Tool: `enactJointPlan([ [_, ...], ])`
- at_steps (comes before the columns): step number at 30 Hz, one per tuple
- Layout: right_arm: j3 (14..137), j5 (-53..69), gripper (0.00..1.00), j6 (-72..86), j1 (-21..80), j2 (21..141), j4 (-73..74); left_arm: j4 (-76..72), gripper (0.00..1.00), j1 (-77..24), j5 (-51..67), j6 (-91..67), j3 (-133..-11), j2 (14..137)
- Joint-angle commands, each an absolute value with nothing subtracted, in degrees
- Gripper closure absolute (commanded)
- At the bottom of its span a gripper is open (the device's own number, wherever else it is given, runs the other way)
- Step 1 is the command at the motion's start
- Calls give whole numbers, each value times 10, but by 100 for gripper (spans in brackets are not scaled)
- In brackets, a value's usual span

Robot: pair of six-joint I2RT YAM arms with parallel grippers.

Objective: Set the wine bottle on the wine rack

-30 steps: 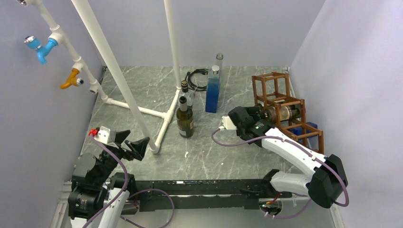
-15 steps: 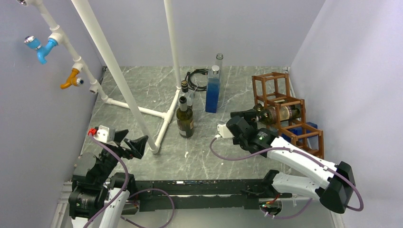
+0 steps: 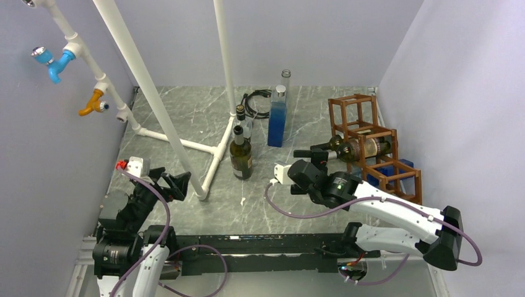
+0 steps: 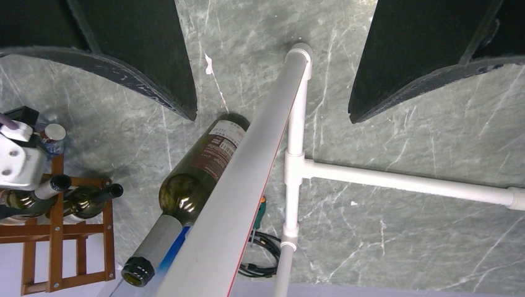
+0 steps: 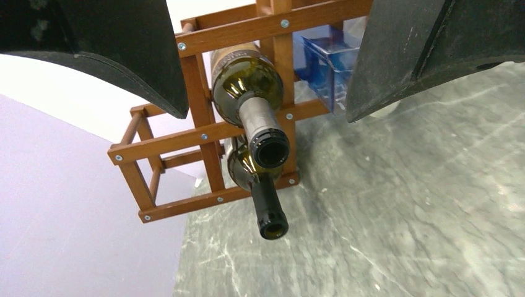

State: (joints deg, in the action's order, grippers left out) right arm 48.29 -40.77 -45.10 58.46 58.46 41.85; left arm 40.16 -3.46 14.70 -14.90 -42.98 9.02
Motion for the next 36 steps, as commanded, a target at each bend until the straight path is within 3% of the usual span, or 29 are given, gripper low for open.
enactJointPlan([
  [1,505,-405,1,-365,613,561,423,390,3,-25,151,-156,-443,110],
  [16,551,-331,0,-137,679,553,345,393,7,-2,163,-155,-447,147],
  [26,474,-174,0,12,679,496,74,391,2,13,170,-154,-446,149],
  [36,522,-197,0,81,679,592,-27,389,0,16,171,-154,-444,136],
])
